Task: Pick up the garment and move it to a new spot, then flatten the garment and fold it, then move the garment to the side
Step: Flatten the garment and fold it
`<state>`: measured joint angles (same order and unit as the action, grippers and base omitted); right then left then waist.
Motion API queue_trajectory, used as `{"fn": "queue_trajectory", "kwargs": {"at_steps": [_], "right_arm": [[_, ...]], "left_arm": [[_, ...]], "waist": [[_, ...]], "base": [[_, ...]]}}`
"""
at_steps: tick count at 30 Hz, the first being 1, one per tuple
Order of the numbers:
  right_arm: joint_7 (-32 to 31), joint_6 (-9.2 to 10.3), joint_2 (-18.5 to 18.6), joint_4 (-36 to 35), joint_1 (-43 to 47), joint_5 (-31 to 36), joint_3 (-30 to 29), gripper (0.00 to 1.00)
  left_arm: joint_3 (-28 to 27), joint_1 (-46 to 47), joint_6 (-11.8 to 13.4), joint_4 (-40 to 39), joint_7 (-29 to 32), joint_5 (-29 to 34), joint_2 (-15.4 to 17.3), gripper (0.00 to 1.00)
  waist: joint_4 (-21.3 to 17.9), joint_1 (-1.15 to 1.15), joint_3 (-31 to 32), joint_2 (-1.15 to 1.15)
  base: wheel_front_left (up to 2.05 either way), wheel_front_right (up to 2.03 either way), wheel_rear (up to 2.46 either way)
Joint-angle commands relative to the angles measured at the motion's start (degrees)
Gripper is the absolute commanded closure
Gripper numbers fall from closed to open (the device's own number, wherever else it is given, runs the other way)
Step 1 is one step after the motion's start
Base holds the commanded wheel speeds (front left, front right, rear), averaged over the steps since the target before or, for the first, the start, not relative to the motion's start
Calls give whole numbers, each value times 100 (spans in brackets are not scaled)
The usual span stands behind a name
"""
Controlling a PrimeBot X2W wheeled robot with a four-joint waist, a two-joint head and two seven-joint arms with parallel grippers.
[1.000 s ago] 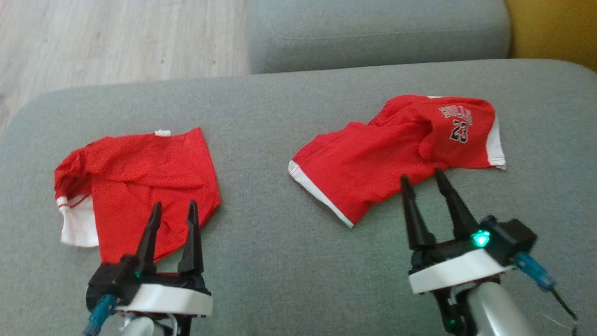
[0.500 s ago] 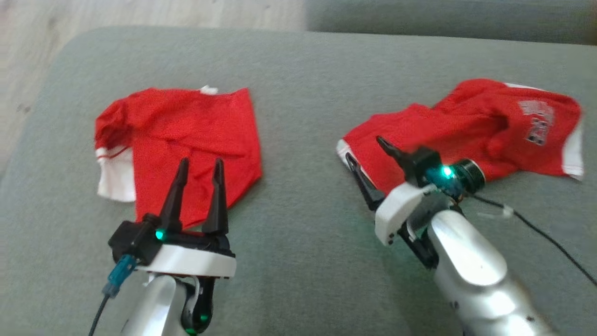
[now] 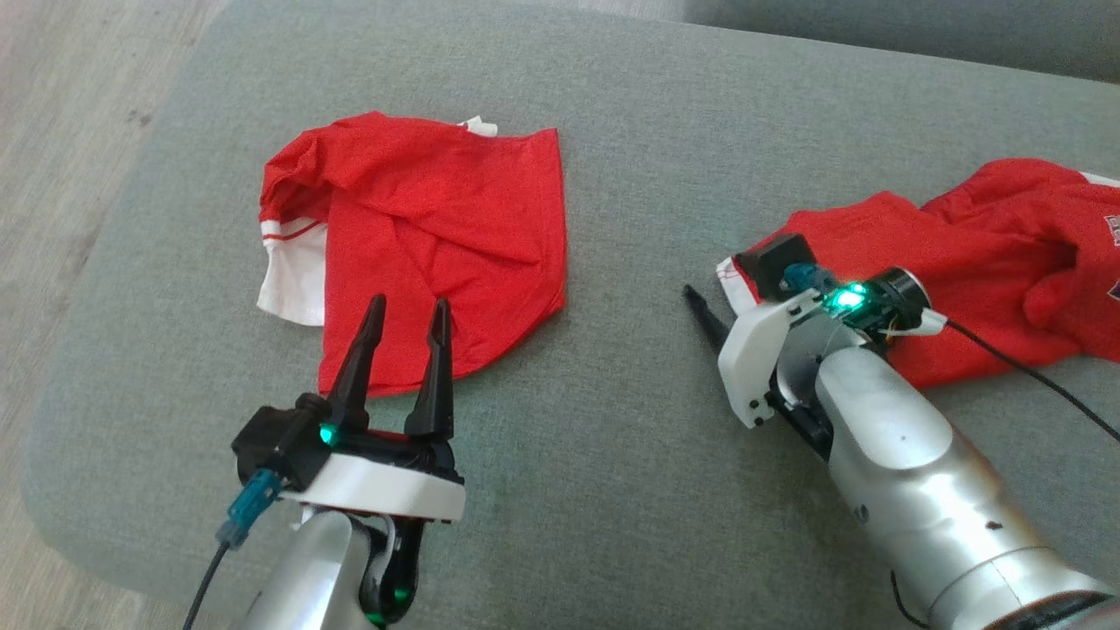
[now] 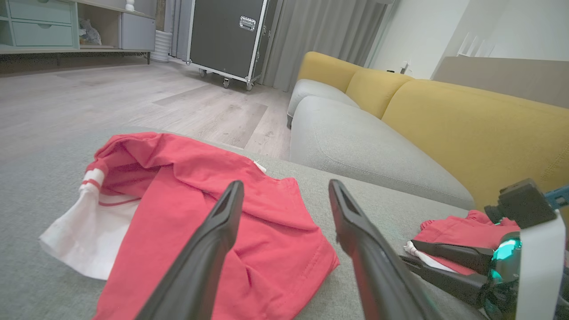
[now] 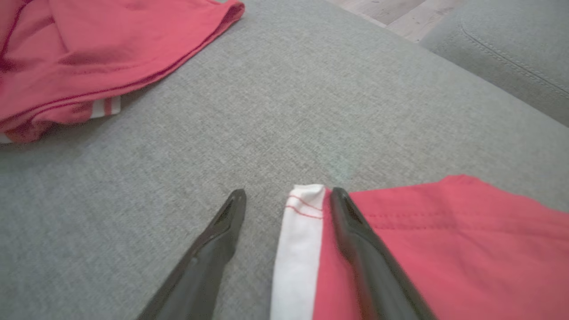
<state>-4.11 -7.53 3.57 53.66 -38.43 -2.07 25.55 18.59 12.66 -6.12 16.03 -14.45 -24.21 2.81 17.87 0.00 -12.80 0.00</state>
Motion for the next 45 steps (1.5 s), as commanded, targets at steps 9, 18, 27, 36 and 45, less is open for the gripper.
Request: {"fn": "queue_trajectory", "kwargs": {"at_steps": [9,18,27,36,45], "right_arm": [[379,4,-69,-97,-105,-675,253,100],[1565,4,-69,-640,-59,-1679,-182,100],[1896,4,-69,-1312,758,-1314,-1991,100],[1890,4,-69,-1718,1740,-1018,-3159,100],[1886,4,-69,-1645,1950,-500,-3971,0]], "left_arm": [[-283,182,21,-179,-54,3,8,0],[-628,24,-7,-269,-54,175,8,0],[-871,-148,-48,-377,-55,286,7,0],[-908,-250,-77,-387,-55,375,7,0],[-862,-250,-98,-354,-55,385,7,0]], "waist": [[-375,0,82,0],[-1312,0,432,0],[-2213,0,686,0],[-2677,0,750,0],[-2729,0,759,0]], "base": [[0,0,0],[0,0,0],[0,0,0],[0,0,0],[0,0,0]]}}
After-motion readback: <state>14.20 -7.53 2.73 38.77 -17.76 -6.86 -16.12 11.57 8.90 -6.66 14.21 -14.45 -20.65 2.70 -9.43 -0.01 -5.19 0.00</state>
